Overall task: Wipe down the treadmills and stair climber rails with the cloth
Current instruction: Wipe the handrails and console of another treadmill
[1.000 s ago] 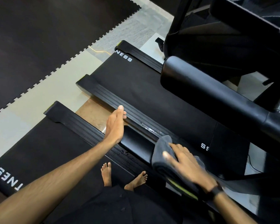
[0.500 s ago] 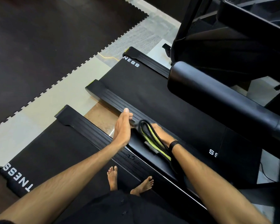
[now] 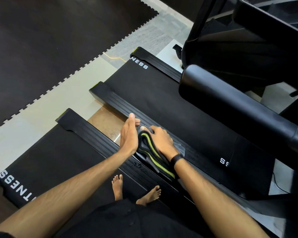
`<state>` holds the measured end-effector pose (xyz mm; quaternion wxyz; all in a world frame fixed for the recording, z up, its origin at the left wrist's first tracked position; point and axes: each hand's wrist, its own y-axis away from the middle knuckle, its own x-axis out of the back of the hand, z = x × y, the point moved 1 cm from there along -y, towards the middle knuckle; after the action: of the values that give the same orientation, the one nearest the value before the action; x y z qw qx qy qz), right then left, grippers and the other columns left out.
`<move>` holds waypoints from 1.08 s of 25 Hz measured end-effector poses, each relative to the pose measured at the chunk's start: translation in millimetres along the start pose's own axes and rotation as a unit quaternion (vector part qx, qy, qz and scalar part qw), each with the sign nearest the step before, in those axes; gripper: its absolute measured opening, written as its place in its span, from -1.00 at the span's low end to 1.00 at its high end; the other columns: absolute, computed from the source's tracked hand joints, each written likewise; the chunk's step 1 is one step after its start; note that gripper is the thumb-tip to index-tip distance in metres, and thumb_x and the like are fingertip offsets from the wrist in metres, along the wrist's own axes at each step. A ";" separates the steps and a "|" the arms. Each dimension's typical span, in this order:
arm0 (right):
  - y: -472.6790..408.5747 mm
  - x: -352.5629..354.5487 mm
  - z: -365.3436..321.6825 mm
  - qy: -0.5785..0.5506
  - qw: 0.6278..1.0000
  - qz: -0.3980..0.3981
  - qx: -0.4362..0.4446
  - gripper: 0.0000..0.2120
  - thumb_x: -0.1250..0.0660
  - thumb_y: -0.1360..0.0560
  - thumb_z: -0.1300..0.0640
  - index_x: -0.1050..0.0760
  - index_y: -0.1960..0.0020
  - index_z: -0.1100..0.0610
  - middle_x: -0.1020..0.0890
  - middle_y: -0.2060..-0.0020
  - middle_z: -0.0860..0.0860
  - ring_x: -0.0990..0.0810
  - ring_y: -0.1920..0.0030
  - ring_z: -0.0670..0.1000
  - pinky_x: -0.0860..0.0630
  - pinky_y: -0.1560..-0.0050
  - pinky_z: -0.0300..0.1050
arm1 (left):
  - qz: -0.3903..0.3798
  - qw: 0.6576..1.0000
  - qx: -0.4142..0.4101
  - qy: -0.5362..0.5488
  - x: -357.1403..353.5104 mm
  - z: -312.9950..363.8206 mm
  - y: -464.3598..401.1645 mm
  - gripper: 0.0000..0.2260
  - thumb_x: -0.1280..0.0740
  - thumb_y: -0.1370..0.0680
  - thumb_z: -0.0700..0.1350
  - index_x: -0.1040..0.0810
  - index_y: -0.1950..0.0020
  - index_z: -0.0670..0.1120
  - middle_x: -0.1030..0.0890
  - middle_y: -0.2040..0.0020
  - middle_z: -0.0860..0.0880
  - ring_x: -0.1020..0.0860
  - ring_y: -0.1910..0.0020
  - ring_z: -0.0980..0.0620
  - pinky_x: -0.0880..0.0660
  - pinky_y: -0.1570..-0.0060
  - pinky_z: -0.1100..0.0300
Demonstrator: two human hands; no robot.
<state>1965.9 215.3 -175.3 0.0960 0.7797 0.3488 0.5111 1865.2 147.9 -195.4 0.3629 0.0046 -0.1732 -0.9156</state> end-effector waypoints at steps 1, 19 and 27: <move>-14.7 1.7 7.1 -0.065 0.997 -0.045 -0.018 -0.63 -0.16 -0.65 -0.09 -0.44 0.24 0.08 -0.54 0.19 0.09 -0.46 0.12 0.09 -0.32 0.08 -0.03 | -0.002 1.000 -0.007 -0.005 -0.1 0.5 0.7 -0.39 0.09 -0.66 0.25 -0.59 -0.11 -0.16 -0.62 -0.04 -0.03 -0.57 -0.10 0.02 -0.39 -0.02 0.32; -18.3 12.4 29.5 -0.113 0.987 -0.111 -0.017 -0.69 -0.19 -0.68 0.12 -0.58 -0.09 0.34 -0.63 -0.04 0.19 -0.54 -0.16 0.07 -0.42 -0.07 -0.06 | -0.018 0.999 -0.012 -0.027 0.4 2.7 3.5 -0.41 0.09 -0.55 0.33 -0.57 -0.05 -0.04 -0.62 -0.05 0.00 -0.55 -0.11 0.03 -0.43 -0.10 0.19; 71.8 18.1 65.4 0.160 0.984 0.030 -0.078 -0.39 0.11 -0.62 -0.32 -0.52 -0.25 0.05 -0.54 -0.27 0.11 -0.45 -0.30 0.21 -0.33 -0.27 0.13 | -0.006 1.000 -0.012 -0.015 -1.4 1.3 2.3 -0.45 0.05 -0.59 0.28 -0.57 -0.08 -0.06 -0.61 -0.07 -0.02 -0.55 -0.12 0.01 -0.46 -0.26 -0.03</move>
<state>2058.6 187.5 -155.8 0.0845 0.6882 0.2952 0.6574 1867.6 147.6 -193.6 0.3549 -0.0123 -0.1676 -0.9197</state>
